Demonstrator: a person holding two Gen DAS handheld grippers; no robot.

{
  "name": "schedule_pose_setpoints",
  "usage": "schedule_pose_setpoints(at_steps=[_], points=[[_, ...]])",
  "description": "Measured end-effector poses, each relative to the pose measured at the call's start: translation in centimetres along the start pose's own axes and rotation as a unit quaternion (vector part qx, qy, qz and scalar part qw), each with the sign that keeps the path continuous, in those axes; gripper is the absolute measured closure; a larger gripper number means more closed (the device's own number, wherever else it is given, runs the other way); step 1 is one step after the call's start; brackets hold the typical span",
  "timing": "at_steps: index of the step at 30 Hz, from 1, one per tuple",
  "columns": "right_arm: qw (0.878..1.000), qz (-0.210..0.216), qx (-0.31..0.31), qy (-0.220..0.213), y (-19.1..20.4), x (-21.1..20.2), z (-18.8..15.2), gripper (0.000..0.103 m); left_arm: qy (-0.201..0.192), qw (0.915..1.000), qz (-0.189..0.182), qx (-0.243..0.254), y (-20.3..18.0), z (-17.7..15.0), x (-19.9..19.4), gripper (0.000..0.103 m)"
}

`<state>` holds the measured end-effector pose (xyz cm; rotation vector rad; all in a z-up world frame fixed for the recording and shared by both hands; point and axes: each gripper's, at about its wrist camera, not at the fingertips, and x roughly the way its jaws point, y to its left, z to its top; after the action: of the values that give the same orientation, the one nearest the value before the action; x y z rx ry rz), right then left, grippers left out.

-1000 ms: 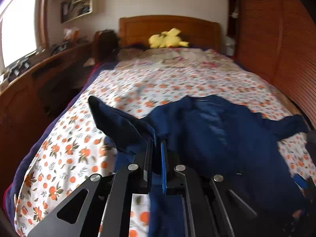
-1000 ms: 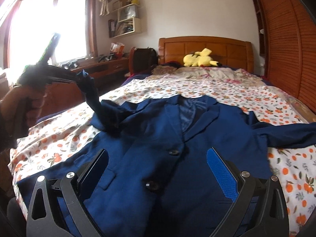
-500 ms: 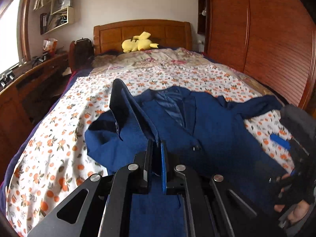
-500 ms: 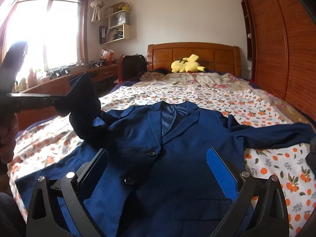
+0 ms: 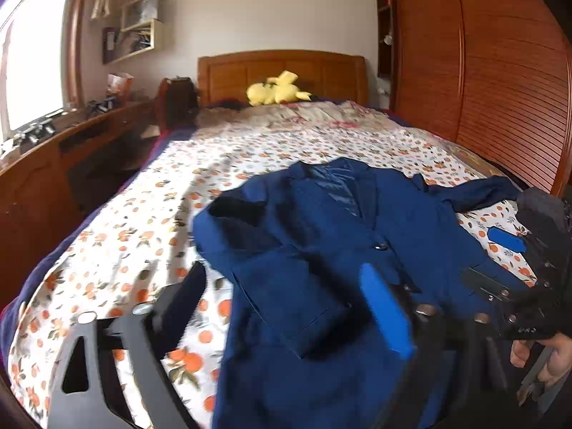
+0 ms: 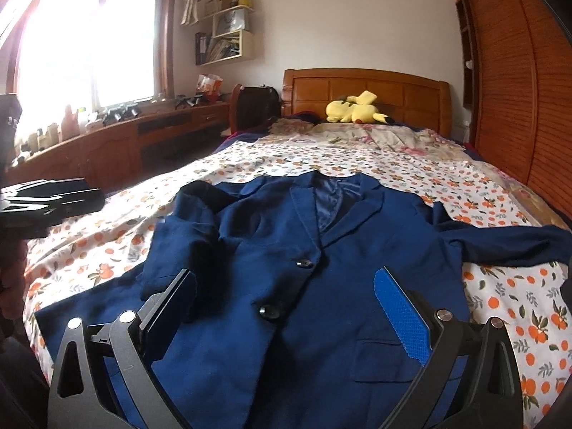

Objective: Fold large clothes
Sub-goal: 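Grasp the opposite jacket side with the right tool and lift it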

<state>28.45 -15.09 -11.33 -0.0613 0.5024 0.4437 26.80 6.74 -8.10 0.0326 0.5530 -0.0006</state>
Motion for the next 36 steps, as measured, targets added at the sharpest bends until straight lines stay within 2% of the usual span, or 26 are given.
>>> schedule_pose_setpoints(at_steps=[5,9,13,18,20,22,28,32,36], points=[[0.999,0.039,-0.02,0.02,3.1,1.9,0.7,0.007,-0.023,0.9996,0.018,-0.006,2.2,-1.8,-2.7,0.002],[0.996,0.067,-0.044,0.041,6.2,3.6,1.2,0.017,-0.025,0.999,0.022,-0.03,4.6,-3.1,-4.0,0.002],[0.992,0.082,-0.071,0.067,9.4,5.6,1.6,0.023,-0.025,0.9983,0.041,-0.034,6.2,-4.3,-4.7,0.002],[0.981,0.121,-0.098,0.113,12.5,8.8,1.9,0.028,-0.016,0.9981,0.046,-0.037,7.8,-5.3,-4.9,0.002],[0.978,0.119,-0.105,0.136,13.4,10.3,1.7,0.035,-0.013,0.9981,0.043,-0.043,8.4,-5.6,-5.0,0.002],[0.971,0.131,-0.112,0.168,14.3,12.2,1.1,0.046,-0.009,0.9981,0.045,-0.041,8.7,-6.0,-5.2,0.002],[0.955,0.124,-0.137,0.23,15.7,16.3,-0.9,0.046,-0.011,0.998,0.043,-0.046,9.6,-6.4,-6.0,0.002],[0.953,0.124,-0.136,0.239,15.4,16.7,-1.6,0.047,-0.012,0.9978,0.042,-0.049,9.8,-6.6,-6.3,0.002],[0.954,0.109,-0.147,0.236,15.4,16.4,-1.8,0.053,-0.014,0.998,0.035,-0.051,9.8,-6.5,-6.5,0.002]])
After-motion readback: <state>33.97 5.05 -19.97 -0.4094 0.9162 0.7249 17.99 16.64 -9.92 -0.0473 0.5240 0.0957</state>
